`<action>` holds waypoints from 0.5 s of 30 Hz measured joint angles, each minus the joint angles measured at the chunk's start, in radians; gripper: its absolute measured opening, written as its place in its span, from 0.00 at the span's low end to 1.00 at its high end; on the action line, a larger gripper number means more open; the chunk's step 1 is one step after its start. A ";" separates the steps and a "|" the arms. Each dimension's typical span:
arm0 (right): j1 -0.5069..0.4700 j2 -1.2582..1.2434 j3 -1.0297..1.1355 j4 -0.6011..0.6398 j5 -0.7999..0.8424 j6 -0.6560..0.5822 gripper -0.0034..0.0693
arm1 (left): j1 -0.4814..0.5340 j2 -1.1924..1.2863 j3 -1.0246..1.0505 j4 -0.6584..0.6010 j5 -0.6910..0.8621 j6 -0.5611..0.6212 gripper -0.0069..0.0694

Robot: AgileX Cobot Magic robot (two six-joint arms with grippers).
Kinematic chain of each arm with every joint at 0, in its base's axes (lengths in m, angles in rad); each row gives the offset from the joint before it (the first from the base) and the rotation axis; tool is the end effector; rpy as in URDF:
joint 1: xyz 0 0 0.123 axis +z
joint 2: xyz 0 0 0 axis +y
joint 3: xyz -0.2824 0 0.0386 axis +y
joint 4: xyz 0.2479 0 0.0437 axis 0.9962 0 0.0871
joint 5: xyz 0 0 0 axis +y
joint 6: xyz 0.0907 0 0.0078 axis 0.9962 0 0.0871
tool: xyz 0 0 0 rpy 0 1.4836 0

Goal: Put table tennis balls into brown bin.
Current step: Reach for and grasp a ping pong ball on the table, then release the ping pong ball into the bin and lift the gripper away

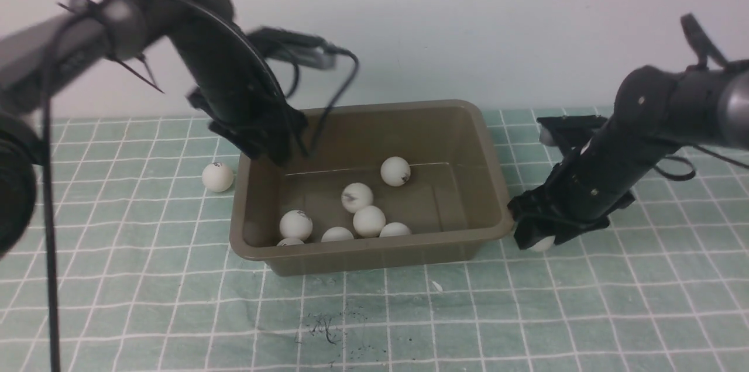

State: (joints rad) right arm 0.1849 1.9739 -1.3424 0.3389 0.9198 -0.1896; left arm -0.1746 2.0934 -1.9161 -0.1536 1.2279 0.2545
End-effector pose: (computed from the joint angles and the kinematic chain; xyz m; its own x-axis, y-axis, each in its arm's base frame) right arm 0.3729 0.0943 0.1695 -0.9782 -0.1625 -0.1292 -0.1920 0.9450 0.2648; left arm 0.4398 -0.0909 0.2606 -0.8913 0.3593 -0.2766 0.3952 0.9146 -0.0855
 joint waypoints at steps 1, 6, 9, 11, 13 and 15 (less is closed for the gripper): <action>0.000 -0.003 -0.003 0.000 0.000 0.001 0.54 | 0.006 -0.004 0.000 0.002 0.000 0.000 0.30; -0.001 -0.149 -0.088 0.042 0.082 0.010 0.54 | 0.205 -0.037 -0.009 -0.002 0.001 -0.001 0.09; 0.067 -0.173 -0.128 0.081 0.041 -0.032 0.54 | 0.282 -0.006 -0.009 -0.054 0.001 0.030 0.10; 0.098 -0.165 -0.144 0.090 0.011 -0.042 0.54 | 0.292 0.012 -0.009 -0.078 0.000 0.047 0.13; 0.146 -0.144 -0.175 0.106 -0.023 -0.052 0.54 | 0.296 0.050 -0.009 -0.128 0.000 0.074 0.22; 0.164 -0.128 -0.195 0.111 -0.027 -0.055 0.57 | 0.293 0.068 -0.009 -0.149 0.000 0.085 0.27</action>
State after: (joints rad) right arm 0.3489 1.8460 -1.5378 0.4500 0.8928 -0.2442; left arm 0.1184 2.1611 -1.9254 -0.3025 1.2278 0.3393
